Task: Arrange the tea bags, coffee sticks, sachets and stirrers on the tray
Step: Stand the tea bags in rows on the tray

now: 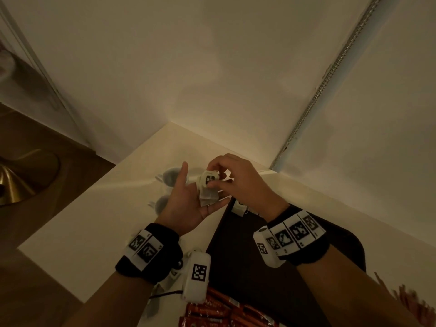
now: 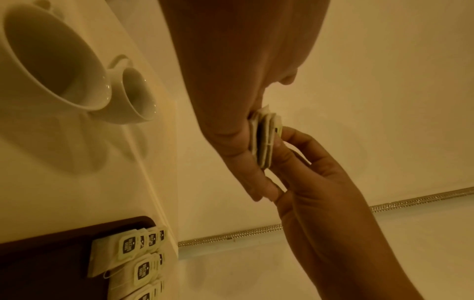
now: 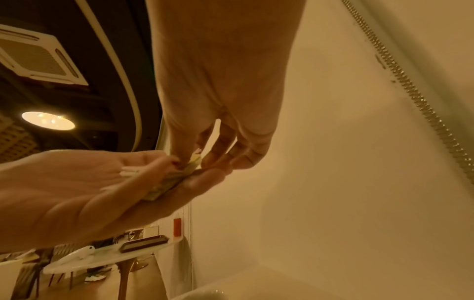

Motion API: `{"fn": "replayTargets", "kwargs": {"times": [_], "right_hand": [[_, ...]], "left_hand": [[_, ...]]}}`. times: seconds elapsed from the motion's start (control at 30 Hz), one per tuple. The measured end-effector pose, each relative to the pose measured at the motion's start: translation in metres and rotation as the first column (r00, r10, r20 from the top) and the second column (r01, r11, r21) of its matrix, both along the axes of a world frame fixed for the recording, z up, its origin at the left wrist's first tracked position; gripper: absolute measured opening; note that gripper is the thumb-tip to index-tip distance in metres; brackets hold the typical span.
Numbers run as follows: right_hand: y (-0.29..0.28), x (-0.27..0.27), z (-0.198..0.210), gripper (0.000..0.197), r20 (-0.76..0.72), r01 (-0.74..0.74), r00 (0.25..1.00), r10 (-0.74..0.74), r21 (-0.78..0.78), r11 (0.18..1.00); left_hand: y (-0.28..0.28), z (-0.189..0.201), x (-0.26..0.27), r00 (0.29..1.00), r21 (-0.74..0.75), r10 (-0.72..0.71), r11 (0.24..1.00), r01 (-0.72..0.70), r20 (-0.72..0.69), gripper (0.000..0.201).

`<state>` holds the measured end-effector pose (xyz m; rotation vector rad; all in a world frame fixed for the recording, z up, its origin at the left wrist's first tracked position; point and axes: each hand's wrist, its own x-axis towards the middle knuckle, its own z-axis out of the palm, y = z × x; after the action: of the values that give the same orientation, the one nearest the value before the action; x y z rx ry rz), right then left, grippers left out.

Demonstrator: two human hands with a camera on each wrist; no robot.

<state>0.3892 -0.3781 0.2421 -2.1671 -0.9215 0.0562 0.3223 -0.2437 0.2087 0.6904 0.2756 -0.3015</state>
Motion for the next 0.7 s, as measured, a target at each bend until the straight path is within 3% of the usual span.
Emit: {"fn": "replayTargets", "kwargs": {"times": [0.13, 0.33, 0.5, 0.7], "right_hand": [[-0.002, -0.004, 0.017, 0.008, -0.019, 0.019, 1.000, -0.017, 0.073, 0.997], [-0.004, -0.002, 0.062, 0.009, -0.006, 0.082, 0.997, -0.082, 0.143, 0.986], [-0.004, -0.004, 0.077, 0.016, -0.003, 0.078, 0.997, -0.078, 0.048, 0.996], [-0.006, -0.008, 0.080, 0.031, -0.011, 0.054, 0.998, -0.054, -0.005, 0.999]], "left_hand": [[-0.002, 0.004, -0.001, 0.999, 0.034, 0.033, 0.999, -0.033, 0.023, 0.069], [0.000, 0.006, -0.004, 0.976, 0.154, 0.157, 0.972, -0.180, 0.149, 0.024], [-0.008, 0.018, -0.003, 0.955, 0.142, 0.136, 0.974, -0.178, 0.264, 0.036], [-0.009, 0.029, -0.002, 0.941, 0.155, 0.143, 0.968, -0.198, 0.308, 0.013]]}}
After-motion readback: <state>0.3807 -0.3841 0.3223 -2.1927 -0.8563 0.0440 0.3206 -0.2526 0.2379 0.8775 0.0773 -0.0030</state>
